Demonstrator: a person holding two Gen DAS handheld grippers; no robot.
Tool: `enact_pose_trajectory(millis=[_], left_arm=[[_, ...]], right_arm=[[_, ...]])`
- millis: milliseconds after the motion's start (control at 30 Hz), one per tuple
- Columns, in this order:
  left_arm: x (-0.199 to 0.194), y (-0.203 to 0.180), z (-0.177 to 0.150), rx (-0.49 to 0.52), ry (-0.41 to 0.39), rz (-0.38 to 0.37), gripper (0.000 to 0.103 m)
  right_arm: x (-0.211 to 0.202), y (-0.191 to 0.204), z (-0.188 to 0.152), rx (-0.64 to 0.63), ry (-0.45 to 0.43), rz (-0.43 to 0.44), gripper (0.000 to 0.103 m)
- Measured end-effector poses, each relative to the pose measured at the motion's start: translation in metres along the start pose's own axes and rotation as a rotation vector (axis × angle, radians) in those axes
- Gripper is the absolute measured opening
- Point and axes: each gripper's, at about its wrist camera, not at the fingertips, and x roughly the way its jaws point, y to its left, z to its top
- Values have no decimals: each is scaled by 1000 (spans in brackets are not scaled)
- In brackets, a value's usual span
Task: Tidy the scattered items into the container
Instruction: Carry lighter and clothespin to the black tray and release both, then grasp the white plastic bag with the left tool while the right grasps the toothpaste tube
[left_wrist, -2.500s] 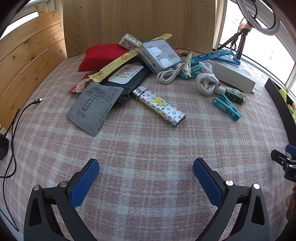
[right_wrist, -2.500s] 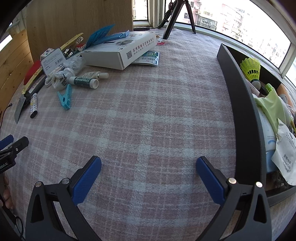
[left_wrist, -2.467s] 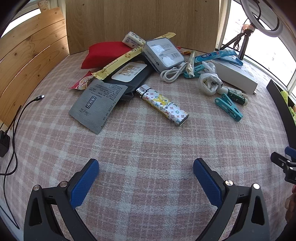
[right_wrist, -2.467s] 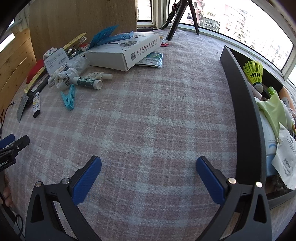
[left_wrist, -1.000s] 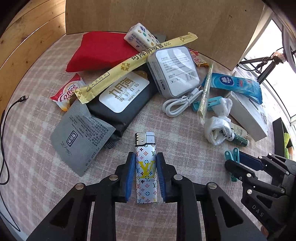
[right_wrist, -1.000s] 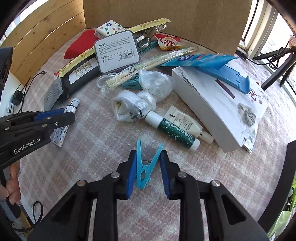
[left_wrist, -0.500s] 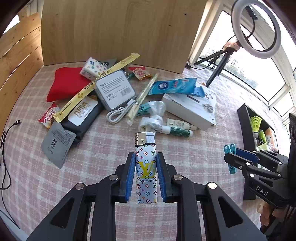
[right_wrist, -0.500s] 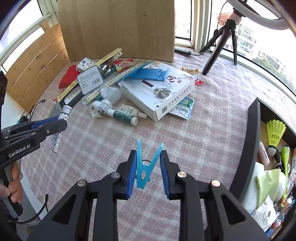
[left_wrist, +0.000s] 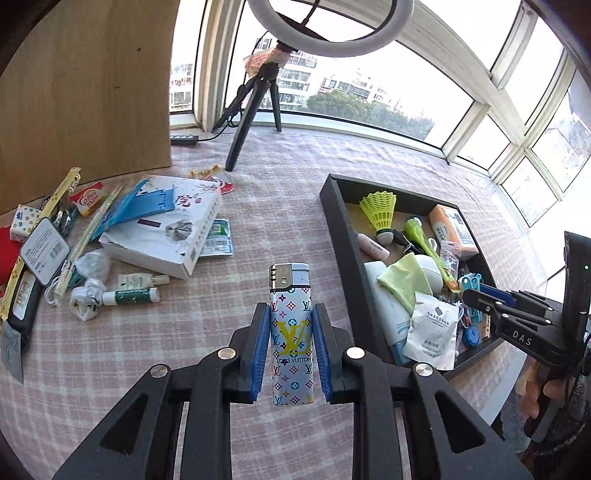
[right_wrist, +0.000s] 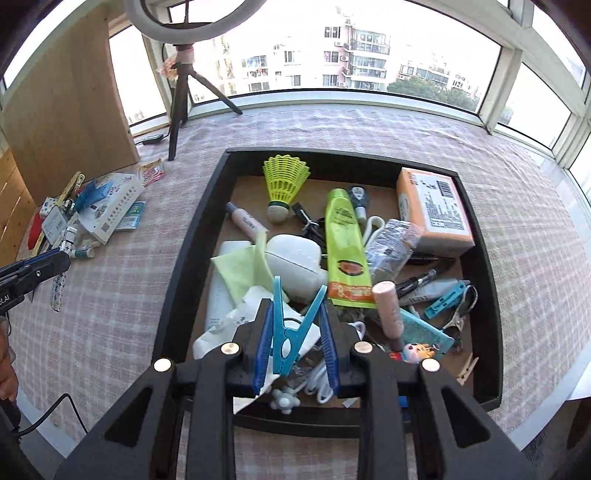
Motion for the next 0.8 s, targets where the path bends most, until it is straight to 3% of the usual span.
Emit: enact_pose_trajectory(millis=[233, 333, 367, 400, 433, 467, 500, 800], left_arm=[[24, -85, 9, 114, 26, -88, 22], [32, -116, 13, 152, 35, -109, 22], [34, -125, 13, 165, 38, -115, 22], [37, -133, 14, 177, 47, -114, 30], [40, -140, 15, 185, 62, -99, 42], [41, -145, 15, 184, 64, -79, 64], [39, -148, 16, 182, 45, -73, 67], [26, -125, 21, 148, 7, -21, 62]], right_arm=[[-11, -93, -20, 133, 4, -127, 25], [-13, -112, -24, 150, 15, -124, 25], [-11, -115, -23, 142, 27, -98, 26], [-11, -117, -24, 145, 35, -96, 33], [-11, -118, -23, 153, 35, -117, 48], [-14, -118, -22, 153, 19, -136, 54], [-18, -116, -22, 146, -7, -142, 57], [-24, -76, 4, 73, -59, -71, 57]])
